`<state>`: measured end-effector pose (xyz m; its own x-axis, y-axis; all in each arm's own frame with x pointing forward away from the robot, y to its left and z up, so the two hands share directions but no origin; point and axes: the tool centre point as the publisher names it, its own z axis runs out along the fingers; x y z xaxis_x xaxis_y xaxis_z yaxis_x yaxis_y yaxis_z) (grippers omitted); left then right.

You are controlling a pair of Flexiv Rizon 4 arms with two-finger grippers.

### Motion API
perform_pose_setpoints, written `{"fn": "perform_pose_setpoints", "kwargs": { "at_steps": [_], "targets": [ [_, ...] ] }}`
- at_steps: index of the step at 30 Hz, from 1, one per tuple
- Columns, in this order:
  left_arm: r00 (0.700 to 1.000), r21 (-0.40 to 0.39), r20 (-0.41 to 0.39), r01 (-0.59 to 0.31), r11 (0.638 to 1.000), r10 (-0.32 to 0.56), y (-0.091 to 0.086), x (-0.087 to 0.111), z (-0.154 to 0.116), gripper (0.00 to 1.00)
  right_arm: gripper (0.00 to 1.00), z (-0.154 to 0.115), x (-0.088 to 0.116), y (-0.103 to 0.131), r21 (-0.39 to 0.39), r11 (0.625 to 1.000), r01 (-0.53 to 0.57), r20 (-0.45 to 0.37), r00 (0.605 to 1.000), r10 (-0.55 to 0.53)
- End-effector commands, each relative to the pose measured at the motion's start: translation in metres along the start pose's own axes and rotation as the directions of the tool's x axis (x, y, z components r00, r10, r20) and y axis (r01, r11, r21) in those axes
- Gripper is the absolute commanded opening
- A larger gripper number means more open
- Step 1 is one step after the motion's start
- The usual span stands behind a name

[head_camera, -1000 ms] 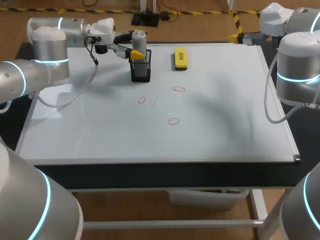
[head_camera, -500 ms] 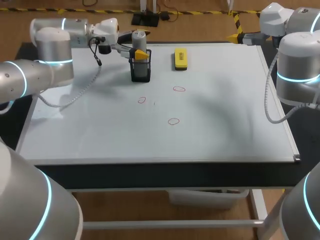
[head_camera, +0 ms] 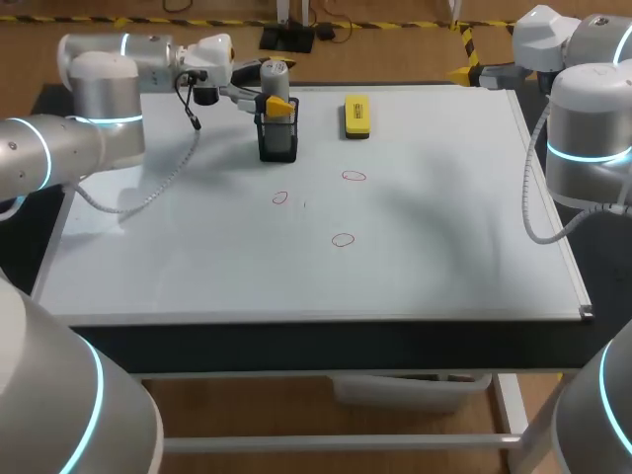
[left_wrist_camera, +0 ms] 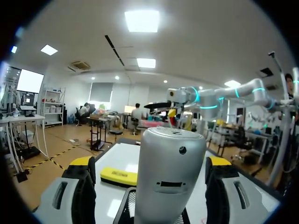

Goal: Pick up the inspection probe, press it on each red-marked spot on the whiteboard one by one, put down the probe, pick up the eraser, and wipe off all the red marks.

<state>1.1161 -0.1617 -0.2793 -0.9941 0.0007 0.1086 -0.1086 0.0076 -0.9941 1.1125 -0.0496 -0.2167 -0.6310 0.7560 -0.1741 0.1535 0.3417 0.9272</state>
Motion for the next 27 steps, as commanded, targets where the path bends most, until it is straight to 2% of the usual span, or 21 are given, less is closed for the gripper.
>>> {"fn": "perform_pose_setpoints", "kwargs": {
  "at_steps": [1, 2, 3, 14, 27],
  "targets": [
    [1.000, 0.002, -0.003, 0.002, 1.000, -0.002, 0.002, 0.000, 0.001, 0.36, 1.00, 0.000, 0.000, 0.000, 0.002, 1.000, 0.000, -0.001, 1.000, 0.000],
    [1.000, 0.003, -0.005, 0.002, 1.000, -0.002, 0.002, 0.000, 0.001, 0.09, 1.00, 0.000, 0.000, 0.000, 0.002, 1.000, 0.000, -0.001, 1.000, 0.000],
    [1.000, 0.003, -0.006, 0.003, 1.000, -0.002, 0.003, 0.000, 0.001, 0.00, 1.00, 0.000, 0.000, 0.000, 0.002, 1.000, 0.000, -0.001, 1.000, 0.000],
    [1.000, 0.009, -0.008, -0.013, 1.000, 0.013, -0.004, 0.005, -0.002, 0.00, 1.00, 0.000, 0.000, 0.000, 0.002, 1.000, 0.000, -0.001, 1.000, 0.000],
    [0.999, 0.009, 0.005, -0.053, 0.999, 0.053, -0.027, 0.015, -0.004, 0.00, 1.00, 0.000, 0.000, 0.000, 0.002, 1.000, 0.000, -0.001, 1.000, 0.000]
  ]
}}
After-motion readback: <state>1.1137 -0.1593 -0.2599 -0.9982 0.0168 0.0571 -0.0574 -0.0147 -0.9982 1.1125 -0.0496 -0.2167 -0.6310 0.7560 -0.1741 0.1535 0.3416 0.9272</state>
